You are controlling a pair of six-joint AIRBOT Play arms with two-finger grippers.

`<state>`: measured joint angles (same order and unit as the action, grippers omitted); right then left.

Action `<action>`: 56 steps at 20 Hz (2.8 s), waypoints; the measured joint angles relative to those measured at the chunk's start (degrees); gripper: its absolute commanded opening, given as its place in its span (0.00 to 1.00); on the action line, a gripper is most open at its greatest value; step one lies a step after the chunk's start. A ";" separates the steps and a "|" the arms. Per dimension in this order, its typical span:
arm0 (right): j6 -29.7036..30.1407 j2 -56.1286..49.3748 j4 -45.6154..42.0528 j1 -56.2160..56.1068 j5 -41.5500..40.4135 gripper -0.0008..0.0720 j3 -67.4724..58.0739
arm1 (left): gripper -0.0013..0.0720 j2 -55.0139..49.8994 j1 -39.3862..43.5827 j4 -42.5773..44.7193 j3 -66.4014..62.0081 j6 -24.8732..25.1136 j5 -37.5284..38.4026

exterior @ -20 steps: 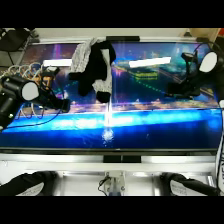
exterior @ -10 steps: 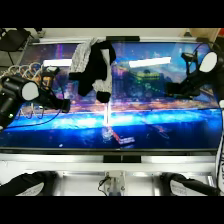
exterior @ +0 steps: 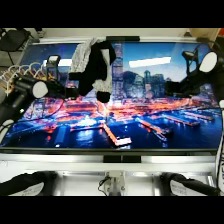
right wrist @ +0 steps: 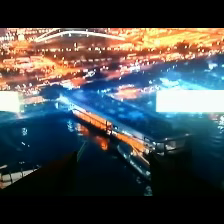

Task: Fold the shirts.

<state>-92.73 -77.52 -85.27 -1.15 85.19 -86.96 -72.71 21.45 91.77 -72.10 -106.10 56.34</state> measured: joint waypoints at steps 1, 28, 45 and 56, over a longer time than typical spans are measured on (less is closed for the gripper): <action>-0.02 0.00 -0.02 0.00 -1.11 0.78 0.00 | 0.72 -2.29 -0.42 -0.39 -0.90 -0.46 -1.90; -0.50 2.21 9.99 0.00 -8.13 0.78 -2.05 | 0.09 -35.54 -16.72 -63.84 -30.99 40.76 -2.34; -7.54 28.68 -17.70 0.00 -7.15 0.94 -17.79 | 0.99 -16.28 27.21 -51.87 -18.49 27.32 -12.02; 5.42 3.30 5.31 0.00 -0.57 0.94 2.62 | 1.00 -12.57 -6.34 -32.28 -15.39 19.78 18.38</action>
<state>-87.31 -74.22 -79.96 -1.15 84.62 -84.33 -85.27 15.11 59.48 -87.48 -86.32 74.72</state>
